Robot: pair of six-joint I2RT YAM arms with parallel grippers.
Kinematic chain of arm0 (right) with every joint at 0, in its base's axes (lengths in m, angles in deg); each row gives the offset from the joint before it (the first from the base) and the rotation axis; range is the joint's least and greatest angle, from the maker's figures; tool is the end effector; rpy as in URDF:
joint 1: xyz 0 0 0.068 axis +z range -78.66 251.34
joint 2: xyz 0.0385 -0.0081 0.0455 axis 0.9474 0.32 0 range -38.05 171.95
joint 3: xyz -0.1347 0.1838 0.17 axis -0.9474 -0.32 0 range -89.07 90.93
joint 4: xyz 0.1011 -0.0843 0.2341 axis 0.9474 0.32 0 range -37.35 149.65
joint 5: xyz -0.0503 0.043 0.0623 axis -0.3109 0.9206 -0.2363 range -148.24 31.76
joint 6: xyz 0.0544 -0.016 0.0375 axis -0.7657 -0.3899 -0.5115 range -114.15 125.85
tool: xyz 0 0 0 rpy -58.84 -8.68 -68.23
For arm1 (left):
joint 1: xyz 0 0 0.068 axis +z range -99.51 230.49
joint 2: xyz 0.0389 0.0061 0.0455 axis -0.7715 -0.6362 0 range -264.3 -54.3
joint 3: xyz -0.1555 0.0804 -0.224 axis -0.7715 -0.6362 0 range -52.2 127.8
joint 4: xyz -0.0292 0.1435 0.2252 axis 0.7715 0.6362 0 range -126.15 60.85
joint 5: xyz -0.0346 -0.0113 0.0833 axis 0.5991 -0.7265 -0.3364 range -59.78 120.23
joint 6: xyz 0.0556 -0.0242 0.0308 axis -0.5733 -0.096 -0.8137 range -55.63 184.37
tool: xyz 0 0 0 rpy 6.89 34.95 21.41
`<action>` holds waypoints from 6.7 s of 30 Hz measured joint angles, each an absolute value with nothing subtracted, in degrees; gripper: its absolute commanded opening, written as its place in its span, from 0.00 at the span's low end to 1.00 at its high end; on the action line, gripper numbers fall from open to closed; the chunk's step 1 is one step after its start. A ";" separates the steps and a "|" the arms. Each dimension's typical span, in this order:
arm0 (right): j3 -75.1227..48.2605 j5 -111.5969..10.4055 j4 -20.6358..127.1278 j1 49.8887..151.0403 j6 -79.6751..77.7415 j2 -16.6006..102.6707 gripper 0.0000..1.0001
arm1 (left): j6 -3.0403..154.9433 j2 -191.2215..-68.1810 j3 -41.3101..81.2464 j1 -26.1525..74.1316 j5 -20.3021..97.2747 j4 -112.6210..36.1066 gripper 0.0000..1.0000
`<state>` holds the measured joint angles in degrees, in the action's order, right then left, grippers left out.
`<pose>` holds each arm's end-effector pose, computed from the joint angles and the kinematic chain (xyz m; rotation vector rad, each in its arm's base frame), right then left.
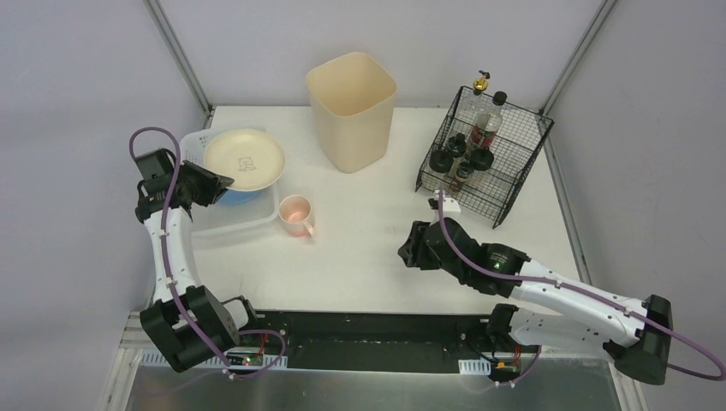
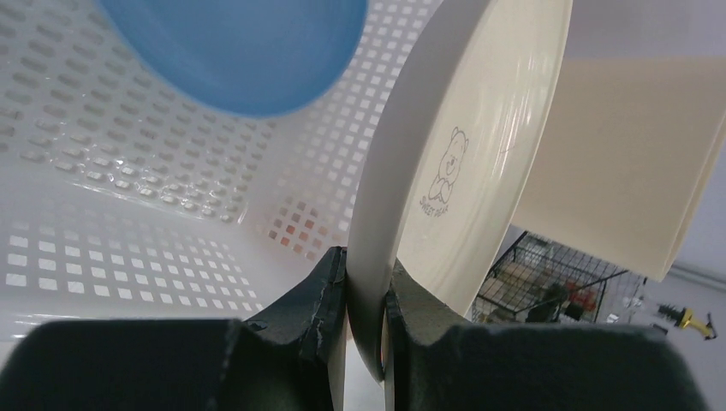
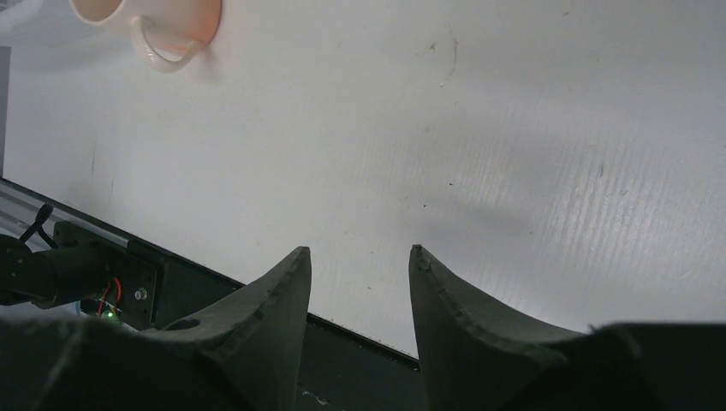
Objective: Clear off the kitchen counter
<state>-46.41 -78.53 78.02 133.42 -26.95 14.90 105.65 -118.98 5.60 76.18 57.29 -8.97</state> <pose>0.1173 0.1809 0.2746 -0.3600 2.1752 0.5643 0.2466 0.0910 0.3235 -0.9564 1.9435 -0.6671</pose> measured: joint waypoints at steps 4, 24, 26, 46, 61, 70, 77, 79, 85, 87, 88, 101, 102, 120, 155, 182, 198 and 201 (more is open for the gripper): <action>-47.07 -78.57 78.71 133.42 -26.60 11.78 0.49 | 109.58 -120.38 3.22 79.02 57.21 -11.60 0.00; -52.99 -75.03 78.76 133.42 -26.82 3.34 0.49 | 117.74 -134.39 4.05 79.83 42.19 -14.99 0.00; -53.56 -74.36 78.39 133.42 -27.17 2.84 0.49 | 117.98 -136.18 4.09 79.83 41.73 -15.36 0.00; -58.98 -70.95 75.35 133.42 -31.32 1.44 0.50 | 118.43 -146.89 10.80 76.73 38.74 -17.98 0.53; -58.98 -70.90 75.39 133.42 -32.54 2.16 0.52 | 112.71 -153.10 25.23 75.55 40.16 -6.90 0.56; -58.98 -70.88 75.48 133.47 -33.02 3.62 0.53 | 106.02 -156.66 36.18 75.55 40.77 3.94 0.58; -58.83 -70.88 76.86 133.47 -33.37 2.75 0.53 | 103.68 -157.69 35.98 75.53 42.26 7.86 0.59; -58.83 -70.92 77.32 133.47 -33.61 1.88 0.53 | 103.20 -157.69 35.92 75.26 42.45 8.16 0.59; -58.80 -71.01 78.65 133.47 -34.03 -0.09 0.53 | 101.34 -157.10 34.06 75.11 44.01 8.66 0.59; -58.80 -71.03 79.02 133.47 -34.05 -0.44 0.53 | 100.77 -156.27 33.69 74.63 44.71 9.45 0.59; -58.80 -71.03 79.17 133.47 -34.05 -0.55 0.53 | 100.47 -155.33 33.62 74.15 44.90 9.87 0.60; -58.87 -71.01 80.18 133.47 -34.40 -2.78 0.53 | 97.15 -140.99 30.25 58.43 48.84 10.76 0.61; -58.87 -71.01 80.20 133.47 -34.45 -2.93 0.53 | 97.08 -140.09 29.47 57.25 48.81 10.96 0.60; -58.98 -70.82 79.44 133.47 -34.47 -1.16 0.53 | 103.88 -114.72 10.23 40.66 37.75 12.25 0.57; -61.36 -70.82 77.80 133.47 -34.71 -0.86 0.53 | 128.42 -124.88 2.58 37.08 25.82 9.19 0.60; -64.36 -70.88 77.64 133.47 -35.74 -4.62 0.53 | 130.02 -133.12 4.97 33.17 22.06 6.15 0.27; -64.36 -70.88 78.30 133.47 -36.57 -5.82 0.53 | 129.12 -134.65 4.64 32.95 22.28 4.75 0.00; -64.36 -70.86 78.52 133.47 -36.72 -5.93 0.53 | 128.58 -134.65 4.59 32.82 22.56 4.51 0.00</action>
<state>-64.36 -70.86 78.52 133.47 -36.72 -5.93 128.58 -134.65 4.59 32.82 22.56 4.51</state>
